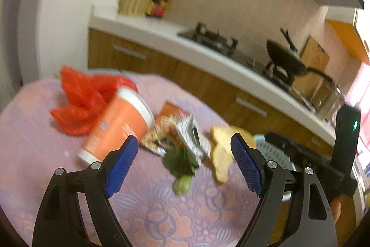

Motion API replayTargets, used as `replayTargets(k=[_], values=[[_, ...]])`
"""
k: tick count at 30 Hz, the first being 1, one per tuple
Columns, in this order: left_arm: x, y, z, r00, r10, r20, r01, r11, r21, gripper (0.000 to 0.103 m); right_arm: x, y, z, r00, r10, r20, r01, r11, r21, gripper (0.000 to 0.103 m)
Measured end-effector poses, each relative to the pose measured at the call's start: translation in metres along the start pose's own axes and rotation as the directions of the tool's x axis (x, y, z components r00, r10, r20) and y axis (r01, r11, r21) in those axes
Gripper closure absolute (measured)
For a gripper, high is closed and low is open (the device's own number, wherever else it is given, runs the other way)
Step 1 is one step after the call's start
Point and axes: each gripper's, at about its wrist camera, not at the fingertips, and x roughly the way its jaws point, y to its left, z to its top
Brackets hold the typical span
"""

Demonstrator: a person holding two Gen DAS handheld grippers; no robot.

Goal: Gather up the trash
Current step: 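Move both open tools back over the table, then grasp the green bok choy leaf with the left tool while the right tool grasps the bread crust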

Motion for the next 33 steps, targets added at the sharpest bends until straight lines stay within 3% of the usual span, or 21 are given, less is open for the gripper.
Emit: replayTargets(k=[6,7,8,10,12,16,18,27,28,30,33], values=[[0.047,-0.01,-0.02,0.991,0.017,-0.136,-0.01,0.999,0.054,0.024,0.015,0.004,0.002,1.0,0.012,-0.009,-0.013,0.999,-0.048,0.077],[0.053,-0.009,-0.023,0.988,0.021,-0.151,-0.012,0.998,0.055,0.024,0.016,0.003,0.002,1.0,0.008,-0.006,-0.008,0.999,-0.051,0.072],[0.058,-0.009,-0.024,0.987,0.026,-0.157,-0.018,0.998,0.056,0.024,0.017,0.001,0.002,1.0,-0.001,-0.001,0.0,0.999,-0.049,0.058],[0.067,-0.008,-0.026,0.985,0.047,-0.169,-0.036,0.997,0.068,0.024,0.019,-0.008,0.001,1.0,-0.018,0.01,0.018,0.999,-0.031,0.045],[0.073,-0.008,-0.028,0.982,0.063,-0.176,-0.048,0.995,0.087,0.025,0.027,-0.02,0.001,1.0,-0.022,-0.009,0.022,1.0,-0.009,0.045],[0.086,-0.007,-0.032,0.977,0.077,-0.201,-0.058,0.994,0.097,0.038,0.047,-0.039,-0.002,0.998,-0.012,-0.063,0.015,0.999,0.046,0.045],[0.09,-0.004,-0.034,0.976,0.079,-0.204,-0.063,0.995,0.081,0.039,0.059,-0.045,-0.003,0.996,0.006,-0.087,0.0,0.998,0.069,0.045],[0.083,0.006,-0.036,0.984,0.054,-0.172,-0.049,0.998,0.029,0.054,0.092,-0.046,-0.001,0.988,0.009,-0.155,0.008,0.995,0.104,0.045],[0.083,0.006,-0.036,0.984,0.05,-0.171,-0.047,0.999,0.025,0.061,0.095,-0.044,-0.002,0.987,0.002,-0.158,0.013,0.995,0.095,0.045],[0.083,0.007,-0.037,0.984,0.044,-0.173,-0.041,0.999,0.02,0.069,0.099,-0.038,-0.004,0.987,-0.013,-0.161,0.025,0.997,0.074,0.051],[0.085,0.003,-0.038,0.984,0.031,-0.175,-0.026,0.999,0.032,0.08,0.103,-0.033,-0.005,0.983,-0.069,-0.172,0.077,0.996,0.044,0.072]])
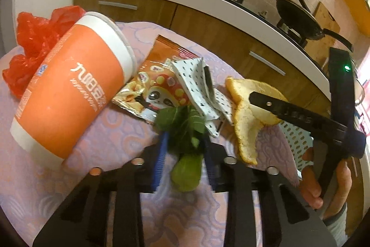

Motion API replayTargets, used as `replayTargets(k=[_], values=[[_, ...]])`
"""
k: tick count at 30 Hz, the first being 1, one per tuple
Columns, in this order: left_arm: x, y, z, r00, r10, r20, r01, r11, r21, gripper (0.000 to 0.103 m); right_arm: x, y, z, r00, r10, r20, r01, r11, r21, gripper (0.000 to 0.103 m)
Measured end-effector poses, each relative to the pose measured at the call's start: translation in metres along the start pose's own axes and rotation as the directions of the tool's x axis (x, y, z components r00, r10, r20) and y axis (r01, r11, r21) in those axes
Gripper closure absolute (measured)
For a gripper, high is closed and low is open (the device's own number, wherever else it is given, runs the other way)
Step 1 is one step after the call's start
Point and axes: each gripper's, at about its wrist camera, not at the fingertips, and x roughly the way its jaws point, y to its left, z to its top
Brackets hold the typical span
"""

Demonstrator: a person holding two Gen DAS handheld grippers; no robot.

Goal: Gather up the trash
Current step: 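Grasp the green bok choy leaf with the left tool while the right tool grasps the bread crust, then carry the leaf in the left tool and the crust in the right tool to the basket and release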

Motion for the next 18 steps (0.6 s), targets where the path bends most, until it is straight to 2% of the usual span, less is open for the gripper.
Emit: replayTargets(k=[2,7,12,15,18], values=[[-0.001,-0.004,-0.001,1.0,-0.011,0.004,0.011,1.0,0.015,0.092,0.0,0.0,0.001,1.0,-0.011,0.007,0.011,1.0,0.0,0.082],[-0.01,-0.008,-0.004,0.999,0.007,0.043,-0.008,1.0,0.023,0.101,-0.007,-0.002,-0.001,0.999,-0.007,0.039,0.007,1.0,-0.001,0.093],[-0.029,-0.003,-0.008,0.997,-0.028,0.076,0.028,1.0,-0.003,0.102,-0.029,0.005,-0.003,0.992,-0.028,0.119,0.032,0.999,-0.024,0.095],[-0.052,-0.001,-0.008,0.983,-0.132,0.127,0.136,0.991,-0.02,0.102,-0.045,0.005,-0.002,0.987,-0.018,0.159,0.023,0.999,-0.03,0.095],[-0.07,-0.008,-0.004,0.975,-0.144,0.169,0.145,0.989,0.005,0.102,-0.059,0.004,-0.001,0.981,-0.025,0.191,0.031,0.999,-0.028,0.095]])
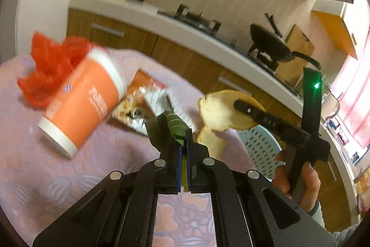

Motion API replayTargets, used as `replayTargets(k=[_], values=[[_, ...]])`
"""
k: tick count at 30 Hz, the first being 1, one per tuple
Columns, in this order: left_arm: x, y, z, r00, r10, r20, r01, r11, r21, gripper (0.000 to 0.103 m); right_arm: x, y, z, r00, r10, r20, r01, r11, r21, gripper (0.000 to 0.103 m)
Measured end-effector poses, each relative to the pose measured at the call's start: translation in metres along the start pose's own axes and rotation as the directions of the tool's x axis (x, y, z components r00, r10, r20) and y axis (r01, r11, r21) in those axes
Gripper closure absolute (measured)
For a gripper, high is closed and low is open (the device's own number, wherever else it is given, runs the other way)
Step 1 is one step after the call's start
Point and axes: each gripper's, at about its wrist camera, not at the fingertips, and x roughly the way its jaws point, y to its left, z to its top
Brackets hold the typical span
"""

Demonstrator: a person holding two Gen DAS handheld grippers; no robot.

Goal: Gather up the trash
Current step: 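Carry the leaf in the left tool and the crust in the right tool to the basket and release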

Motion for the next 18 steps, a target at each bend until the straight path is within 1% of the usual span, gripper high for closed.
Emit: replayTargets(k=[2,3,5,8,11,14,15,18], values=[[-0.005,-0.007,0.004,1.0,-0.019,0.007,0.019,1.0,0.01,0.102,-0.01,-0.002,0.002,1.0,0.006,0.022,-0.006,1.0,0.008,0.095],[-0.008,-0.011,0.007,0.999,-0.053,0.004,0.053,0.999,0.009,0.102,-0.014,-0.004,0.003,0.999,0.007,0.031,-0.008,1.0,0.011,0.095],[-0.011,-0.021,0.01,0.996,-0.093,0.01,0.093,0.995,0.022,0.102,-0.026,-0.007,0.007,0.998,0.002,0.055,-0.003,1.0,0.015,0.095],[-0.011,-0.04,0.014,0.992,-0.122,0.015,0.121,0.991,0.058,0.102,-0.044,-0.019,0.012,0.996,-0.004,0.093,0.0,0.999,0.042,0.095],[-0.005,-0.063,0.019,0.989,-0.15,0.012,0.148,0.983,0.11,0.102,-0.064,-0.035,0.015,0.991,-0.033,0.131,0.024,0.997,0.068,0.095],[0.003,-0.085,0.024,0.985,-0.175,0.001,0.173,0.973,0.154,0.102,-0.081,-0.054,0.017,0.982,-0.087,0.165,0.073,0.993,0.089,0.095],[0.01,-0.095,0.027,0.983,-0.184,-0.007,0.183,0.968,0.17,0.102,-0.087,-0.061,0.017,0.977,-0.121,0.178,0.105,0.99,0.097,0.095],[0.028,-0.119,0.033,0.977,-0.21,-0.032,0.211,0.954,0.212,0.102,-0.1,-0.079,0.015,0.964,-0.179,0.197,0.158,0.981,0.115,0.095]])
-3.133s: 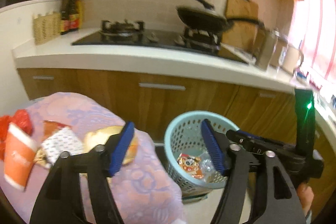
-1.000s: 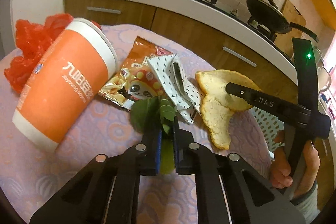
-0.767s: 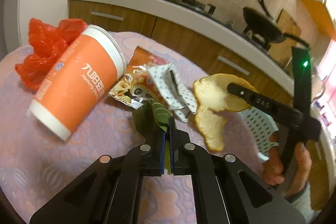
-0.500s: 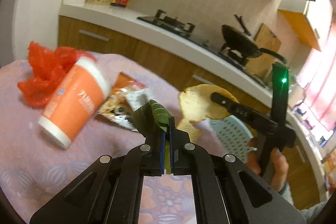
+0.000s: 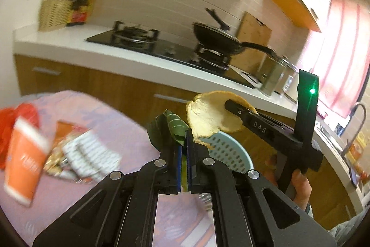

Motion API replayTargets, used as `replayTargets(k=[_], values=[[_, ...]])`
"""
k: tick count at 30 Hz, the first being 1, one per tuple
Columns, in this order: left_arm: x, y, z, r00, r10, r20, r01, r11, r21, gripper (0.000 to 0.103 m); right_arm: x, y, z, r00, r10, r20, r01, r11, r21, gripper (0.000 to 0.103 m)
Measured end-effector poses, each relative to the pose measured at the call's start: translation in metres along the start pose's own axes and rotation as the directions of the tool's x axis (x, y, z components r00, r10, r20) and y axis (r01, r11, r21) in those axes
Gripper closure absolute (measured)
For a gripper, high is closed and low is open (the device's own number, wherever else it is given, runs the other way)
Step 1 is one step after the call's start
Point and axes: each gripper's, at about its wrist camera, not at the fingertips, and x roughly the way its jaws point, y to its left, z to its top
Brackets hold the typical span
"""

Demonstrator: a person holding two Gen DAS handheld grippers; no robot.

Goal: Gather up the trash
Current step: 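Carry the leaf in the left tool and the crust in the right tool to the basket and release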

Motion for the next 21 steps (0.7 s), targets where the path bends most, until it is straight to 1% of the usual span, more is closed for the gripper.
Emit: replayTargets(k=[3,8,9,11,12,13,15,16,18,21], values=[[0.027,-0.021,0.007,0.999,-0.039,-0.032,0.04,0.998,0.052,0.102,-0.003,-0.027,-0.001,0.999,-0.052,0.004,0.052,0.998,0.026,0.095],[0.079,-0.054,0.01,0.992,-0.073,-0.105,0.086,0.989,0.122,0.102,0.006,-0.069,-0.01,0.994,-0.108,-0.03,0.11,0.99,0.088,0.095],[0.093,-0.062,0.009,0.989,-0.075,-0.126,0.092,0.986,0.139,0.102,0.01,-0.08,-0.013,0.992,-0.12,-0.045,0.124,0.987,0.103,0.095],[0.114,-0.072,0.004,0.986,-0.049,-0.16,0.077,0.981,0.177,0.102,0.017,-0.094,-0.021,0.988,-0.135,-0.07,0.143,0.982,0.121,0.095],[0.129,-0.08,0.0,0.983,-0.016,-0.185,0.056,0.976,0.21,0.102,0.024,-0.105,-0.027,0.984,-0.145,-0.101,0.158,0.978,0.137,0.095],[0.14,-0.084,-0.003,0.979,-0.004,-0.204,0.051,0.973,0.226,0.102,0.028,-0.113,-0.031,0.981,-0.149,-0.122,0.167,0.975,0.146,0.095],[0.162,-0.088,-0.01,0.969,-0.008,-0.247,0.069,0.968,0.239,0.102,0.042,-0.13,-0.043,0.969,-0.16,-0.188,0.191,0.967,0.166,0.095],[0.178,-0.092,-0.015,0.961,-0.007,-0.278,0.078,0.966,0.247,0.102,0.047,-0.134,-0.047,0.965,-0.164,-0.207,0.2,0.965,0.169,0.095],[0.198,-0.098,-0.022,0.948,0.006,-0.317,0.082,0.961,0.264,0.102,0.059,-0.145,-0.058,0.951,-0.172,-0.259,0.219,0.961,0.167,0.095],[0.217,-0.106,-0.03,0.933,0.023,-0.359,0.085,0.955,0.284,0.102,0.066,-0.152,-0.066,0.942,-0.187,-0.28,0.238,0.958,0.159,0.095]])
